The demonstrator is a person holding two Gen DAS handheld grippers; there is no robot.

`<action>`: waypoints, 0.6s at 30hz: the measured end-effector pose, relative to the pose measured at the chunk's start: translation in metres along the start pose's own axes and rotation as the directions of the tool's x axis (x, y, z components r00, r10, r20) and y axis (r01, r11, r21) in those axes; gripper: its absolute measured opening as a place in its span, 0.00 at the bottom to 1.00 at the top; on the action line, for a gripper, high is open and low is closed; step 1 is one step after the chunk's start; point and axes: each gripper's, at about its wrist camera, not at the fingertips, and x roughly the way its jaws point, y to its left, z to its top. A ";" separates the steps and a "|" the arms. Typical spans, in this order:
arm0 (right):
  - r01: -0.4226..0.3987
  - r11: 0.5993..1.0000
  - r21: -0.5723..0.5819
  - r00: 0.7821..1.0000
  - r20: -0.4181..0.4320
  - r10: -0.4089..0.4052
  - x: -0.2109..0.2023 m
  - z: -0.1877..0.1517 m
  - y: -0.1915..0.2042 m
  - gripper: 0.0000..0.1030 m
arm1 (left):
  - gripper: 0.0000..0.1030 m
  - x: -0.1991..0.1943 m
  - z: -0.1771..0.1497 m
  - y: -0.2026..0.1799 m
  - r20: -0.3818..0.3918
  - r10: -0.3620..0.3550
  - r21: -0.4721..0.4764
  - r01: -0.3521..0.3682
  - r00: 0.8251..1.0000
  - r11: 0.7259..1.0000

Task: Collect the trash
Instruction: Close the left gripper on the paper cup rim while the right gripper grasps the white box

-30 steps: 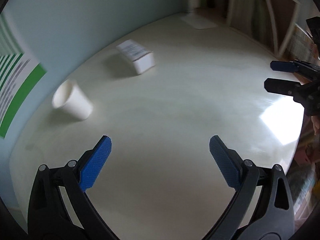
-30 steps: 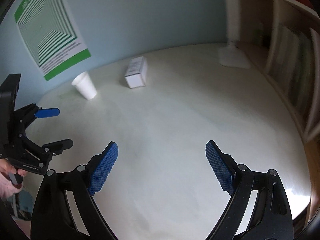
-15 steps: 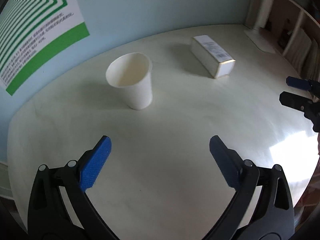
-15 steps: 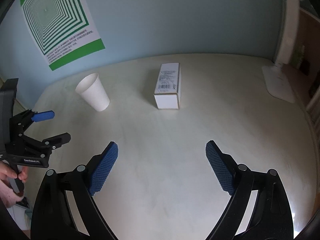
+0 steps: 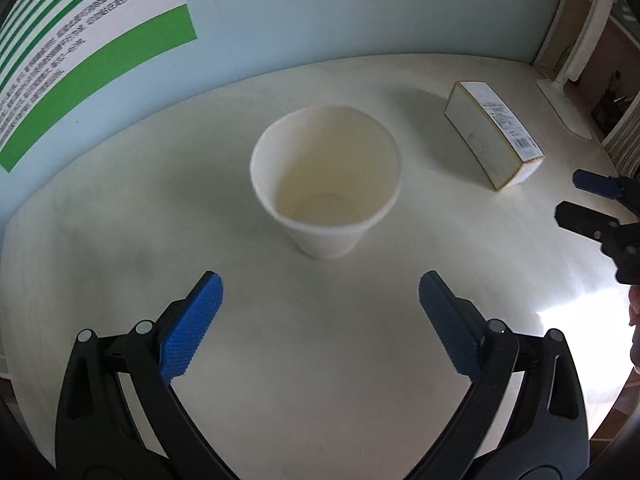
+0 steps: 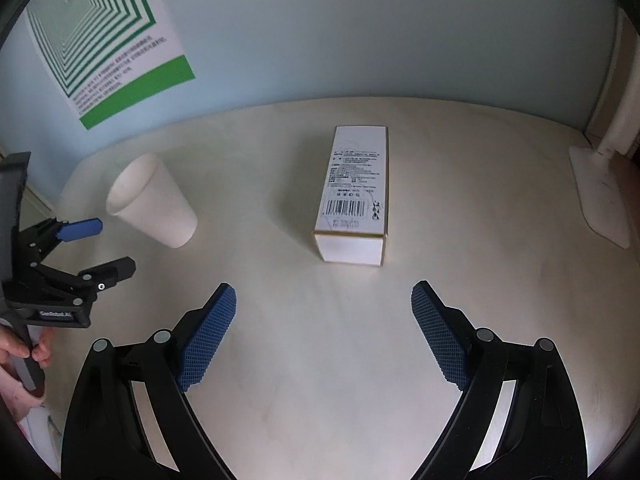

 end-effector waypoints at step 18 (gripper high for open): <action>0.058 0.996 0.074 0.998 -0.035 -0.055 0.062 0.043 -0.015 0.58 | 0.91 0.037 0.039 0.009 0.004 -0.043 -0.018 0.044 0.999 0.999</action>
